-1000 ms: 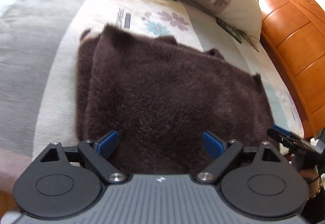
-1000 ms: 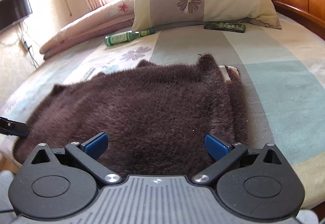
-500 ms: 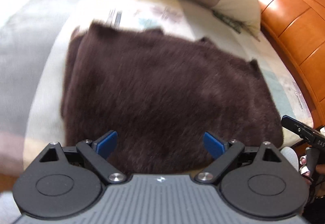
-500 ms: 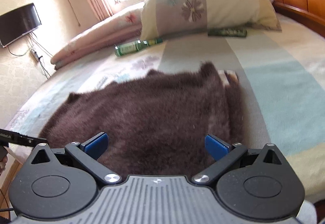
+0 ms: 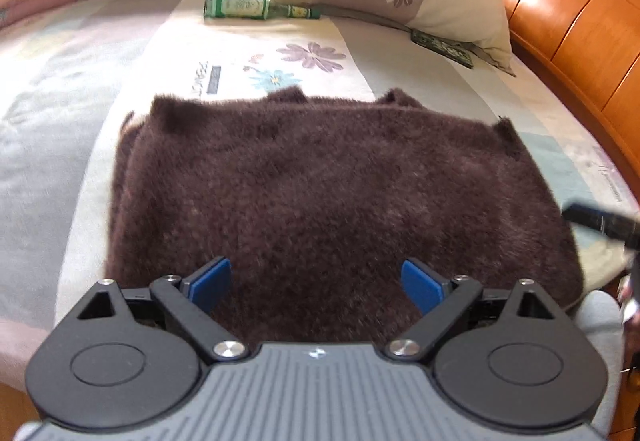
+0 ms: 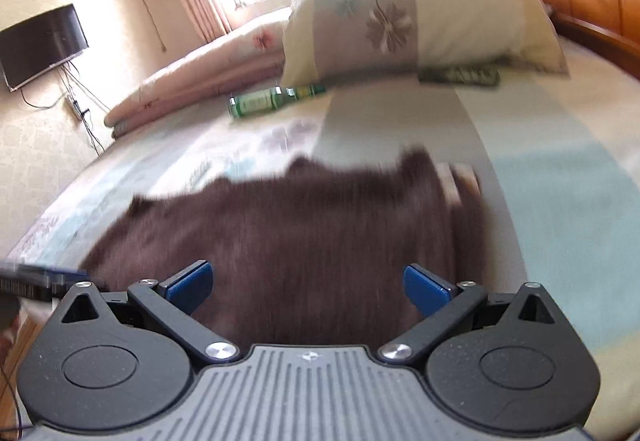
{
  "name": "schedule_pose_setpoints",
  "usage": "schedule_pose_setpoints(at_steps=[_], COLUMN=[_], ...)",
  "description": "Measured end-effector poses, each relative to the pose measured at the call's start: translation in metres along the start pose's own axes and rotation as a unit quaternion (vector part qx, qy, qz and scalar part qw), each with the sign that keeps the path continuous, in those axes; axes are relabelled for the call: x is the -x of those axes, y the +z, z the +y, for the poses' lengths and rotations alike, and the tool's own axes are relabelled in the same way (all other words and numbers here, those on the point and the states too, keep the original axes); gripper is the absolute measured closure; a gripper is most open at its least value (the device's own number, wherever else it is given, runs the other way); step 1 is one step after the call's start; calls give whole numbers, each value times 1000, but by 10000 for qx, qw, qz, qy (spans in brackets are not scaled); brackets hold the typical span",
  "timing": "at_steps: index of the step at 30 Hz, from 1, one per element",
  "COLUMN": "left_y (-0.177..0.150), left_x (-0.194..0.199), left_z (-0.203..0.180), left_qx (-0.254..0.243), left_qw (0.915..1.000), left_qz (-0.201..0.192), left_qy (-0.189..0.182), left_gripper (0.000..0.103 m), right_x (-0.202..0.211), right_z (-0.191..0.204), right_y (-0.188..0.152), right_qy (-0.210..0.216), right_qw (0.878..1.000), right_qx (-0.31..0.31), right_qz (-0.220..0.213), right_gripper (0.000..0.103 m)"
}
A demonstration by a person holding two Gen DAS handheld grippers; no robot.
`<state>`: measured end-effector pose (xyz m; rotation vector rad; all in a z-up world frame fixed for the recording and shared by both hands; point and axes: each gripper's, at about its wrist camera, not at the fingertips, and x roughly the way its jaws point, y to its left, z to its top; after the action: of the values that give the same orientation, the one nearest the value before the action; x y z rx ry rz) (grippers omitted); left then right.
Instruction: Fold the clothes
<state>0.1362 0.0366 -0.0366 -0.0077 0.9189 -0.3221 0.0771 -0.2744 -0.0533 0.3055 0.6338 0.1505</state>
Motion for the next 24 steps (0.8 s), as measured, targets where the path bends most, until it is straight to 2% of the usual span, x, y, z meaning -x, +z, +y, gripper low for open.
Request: schedule_pose_setpoints(at_steps=[5, 7, 11, 15, 19, 21, 24], left_y=[5, 7, 11, 15, 19, 20, 21], left_x=[-4, -8, -19, -27, -35, -40, -49], left_z=[7, 12, 22, 33, 43, 51, 65], left_qx=[10, 87, 196, 307, 335, 497, 849], left_qw=[10000, 9999, 9998, 9995, 9990, 9975, 9955], left_qz=[-68, -50, 9, -56, -272, -438, -362], left_qy=[49, 55, 98, 91, 126, 240, 190], left_gripper=[11, 11, 11, 11, 11, 11, 11], right_x=[-46, -72, -101, -80, -52, -44, -50], right_z=[-9, -19, -38, -20, 7, 18, 24], right_y=[43, 49, 47, 44, 29, 14, -2], right_qy=[7, -23, -411, -618, -328, -318, -406], right_qw=[9998, 9999, 9988, 9979, 9993, 9992, 9980], right_qx=[10, -117, -204, -72, 112, 165, 178], right_qz=[-195, -70, 170, 195, 147, 187, 442], right_gripper=[0, 0, 0, 0, 0, 0, 0])
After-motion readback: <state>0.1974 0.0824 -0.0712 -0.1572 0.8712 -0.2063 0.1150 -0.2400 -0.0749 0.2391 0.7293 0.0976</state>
